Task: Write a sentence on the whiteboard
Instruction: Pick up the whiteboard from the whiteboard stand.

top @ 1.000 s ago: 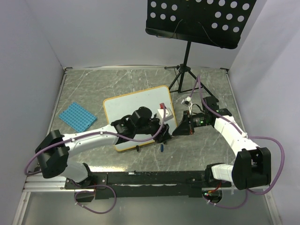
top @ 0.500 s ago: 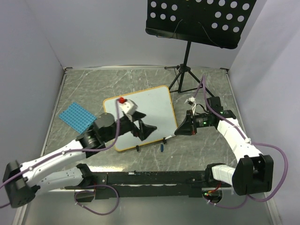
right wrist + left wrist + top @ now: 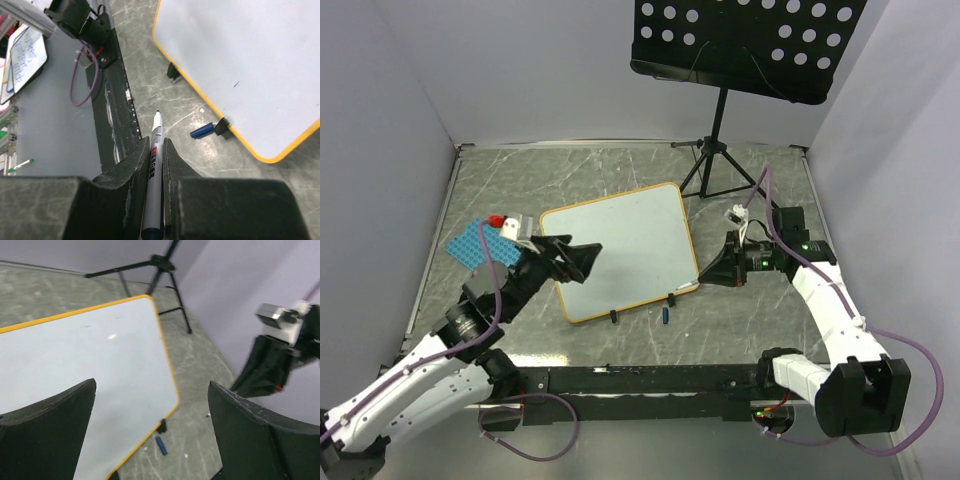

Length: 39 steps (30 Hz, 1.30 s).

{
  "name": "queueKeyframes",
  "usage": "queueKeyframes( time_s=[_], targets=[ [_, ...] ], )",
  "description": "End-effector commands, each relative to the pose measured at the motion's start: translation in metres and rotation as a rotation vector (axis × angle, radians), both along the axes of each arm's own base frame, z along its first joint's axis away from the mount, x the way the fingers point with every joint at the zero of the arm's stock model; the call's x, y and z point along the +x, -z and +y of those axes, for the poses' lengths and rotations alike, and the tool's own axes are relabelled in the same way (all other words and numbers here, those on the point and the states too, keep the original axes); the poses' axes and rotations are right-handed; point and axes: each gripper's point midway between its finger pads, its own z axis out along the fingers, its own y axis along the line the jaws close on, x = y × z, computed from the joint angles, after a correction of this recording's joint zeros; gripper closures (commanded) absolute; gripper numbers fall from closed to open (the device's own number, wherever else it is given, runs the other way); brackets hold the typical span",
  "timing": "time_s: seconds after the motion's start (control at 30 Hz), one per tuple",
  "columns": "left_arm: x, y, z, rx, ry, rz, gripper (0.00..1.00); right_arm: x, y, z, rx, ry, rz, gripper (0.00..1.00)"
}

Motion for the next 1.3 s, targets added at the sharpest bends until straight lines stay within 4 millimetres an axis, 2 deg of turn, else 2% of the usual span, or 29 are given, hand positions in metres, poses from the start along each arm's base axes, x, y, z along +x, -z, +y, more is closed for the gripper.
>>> queueKeyframes(
  time_s=[0.0,0.03,0.1,0.13,0.17,0.2,0.23,0.3,0.33,0.37,0.4,0.43,0.47,0.5,0.57,0.63,0.77,0.83,0.93,1.07,1.27],
  targets=[
    [0.011,0.004,0.03,0.018,-0.127,0.054,0.04,0.019,-0.04,0.0,0.008,-0.003,-0.156,1.0],
    [0.017,0.004,0.039,0.033,-0.155,0.059,0.04,0.019,-0.045,0.0,0.012,-0.005,-0.153,1.0],
    [0.018,0.005,0.04,0.071,-0.128,0.097,0.03,0.025,-0.057,0.001,0.015,-0.011,-0.168,1.0],
    [0.025,0.004,0.048,0.072,-0.15,0.099,0.04,0.025,-0.059,0.002,0.021,-0.019,-0.161,1.0],
    [0.024,0.005,0.044,0.068,-0.103,0.105,0.04,0.027,-0.062,0.002,0.024,-0.021,-0.169,1.0],
    [0.027,0.005,0.047,0.06,-0.107,0.097,0.04,0.027,-0.062,0.002,0.028,-0.023,-0.176,1.0],
    [0.035,0.007,0.059,0.053,-0.144,0.101,0.04,0.025,-0.063,0.004,0.043,-0.025,-0.163,1.0],
    [0.038,0.017,0.061,0.041,-0.1,0.127,0.04,0.029,-0.056,0.006,0.068,-0.024,-0.184,1.0],
    [0.049,0.015,0.078,0.022,-0.148,0.116,0.03,0.026,-0.055,0.007,0.087,-0.01,-0.153,1.0],
    [0.054,0.02,0.083,0.007,-0.149,0.133,0.04,0.026,-0.05,0.006,0.081,-0.004,-0.159,1.0],
    [0.051,0.03,0.077,-0.003,-0.073,0.146,0.03,0.026,-0.049,0.005,0.065,-0.007,-0.188,1.0],
    [0.062,0.026,0.096,-0.029,-0.12,0.116,0.03,0.024,-0.048,0.004,0.059,-0.009,-0.186,1.0],
    [0.068,0.028,0.099,-0.07,-0.096,0.121,0.03,0.02,-0.047,0.006,0.076,-0.023,-0.17,1.0],
    [0.071,0.045,0.103,-0.099,-0.077,0.155,0.03,0.019,-0.047,0.007,0.087,-0.031,-0.16,1.0],
    [0.074,0.058,0.111,-0.195,-0.003,0.181,0.03,0.017,-0.047,0.006,0.089,-0.035,-0.159,1.0],
    [0.073,0.055,0.112,-0.244,0.046,0.172,0.03,0.017,-0.046,0.007,0.089,-0.035,-0.15,1.0],
    [0.084,0.074,0.12,-0.151,0.015,0.225,0.03,0.013,-0.048,0.008,0.107,-0.054,-0.14,1.0],
    [0.08,0.079,0.117,-0.089,0.051,0.198,0.02,0.012,-0.049,0.009,0.113,-0.059,-0.139,1.0],
    [0.078,0.094,0.123,-0.007,0.014,0.184,0.03,0.01,-0.051,0.009,0.123,-0.064,-0.141,1.0],
    [0.083,0.106,0.127,0.013,-0.001,0.194,0.03,0.008,-0.052,0.009,0.129,-0.068,-0.14,1.0],
    [0.089,0.115,0.118,-0.021,0.098,0.212,0.01,0.005,-0.055,0.01,0.133,-0.072,-0.156,1.0]
  ],
)
